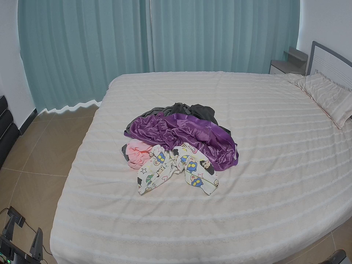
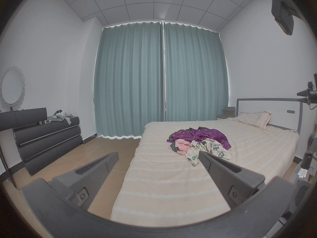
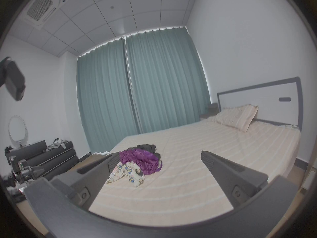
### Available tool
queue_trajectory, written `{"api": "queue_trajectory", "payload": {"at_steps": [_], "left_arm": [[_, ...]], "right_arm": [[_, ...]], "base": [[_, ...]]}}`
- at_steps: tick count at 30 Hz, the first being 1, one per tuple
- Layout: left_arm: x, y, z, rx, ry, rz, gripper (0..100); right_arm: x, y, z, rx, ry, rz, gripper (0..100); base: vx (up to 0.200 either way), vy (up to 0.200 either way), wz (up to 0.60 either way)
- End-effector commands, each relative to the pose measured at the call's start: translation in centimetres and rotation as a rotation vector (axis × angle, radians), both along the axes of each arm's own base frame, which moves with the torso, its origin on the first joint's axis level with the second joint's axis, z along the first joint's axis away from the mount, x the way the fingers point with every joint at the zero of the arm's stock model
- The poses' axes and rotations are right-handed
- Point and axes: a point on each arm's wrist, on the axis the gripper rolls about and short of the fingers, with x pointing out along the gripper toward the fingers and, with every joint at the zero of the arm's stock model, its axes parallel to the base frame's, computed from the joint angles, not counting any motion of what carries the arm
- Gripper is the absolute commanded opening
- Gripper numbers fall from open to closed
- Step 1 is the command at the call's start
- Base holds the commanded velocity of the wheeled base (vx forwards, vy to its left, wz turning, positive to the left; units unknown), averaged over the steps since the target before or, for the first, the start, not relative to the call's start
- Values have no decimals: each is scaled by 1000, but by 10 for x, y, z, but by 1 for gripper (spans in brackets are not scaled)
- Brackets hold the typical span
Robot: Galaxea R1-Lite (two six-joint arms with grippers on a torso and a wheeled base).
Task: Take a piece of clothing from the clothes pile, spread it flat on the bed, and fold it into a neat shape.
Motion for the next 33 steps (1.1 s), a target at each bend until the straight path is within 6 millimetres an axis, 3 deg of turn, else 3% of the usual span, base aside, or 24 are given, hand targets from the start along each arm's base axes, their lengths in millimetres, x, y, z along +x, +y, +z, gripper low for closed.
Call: {"api": "queue_trajectory", "payload": {"at_steps": [1, 9, 18, 26, 29, 33], "left_arm": [[0, 0, -5, -1, 1, 0, 100], [0, 0, -5, -1, 1, 0, 100], [0, 0, -5, -1, 1, 0, 100], [0, 0, -5, -1, 1, 0, 100], [0, 0, -5, -1, 1, 0, 100], [0, 0, -5, -1, 1, 0, 100]], "right_arm": [[86, 9, -3, 116, 405, 93, 100], [158, 18, -30, 279, 664, 112, 100], [213, 41, -60, 385, 760, 138, 100], [257, 103, -90, 446, 793, 279, 100], [267, 116, -101, 450, 803, 292, 100], [294, 142, -134, 418, 815, 260, 100]], "base": [[0, 0, 0], [0, 0, 0], [0, 0, 0], [0, 0, 0], [0, 0, 0], [0, 0, 0]]}}
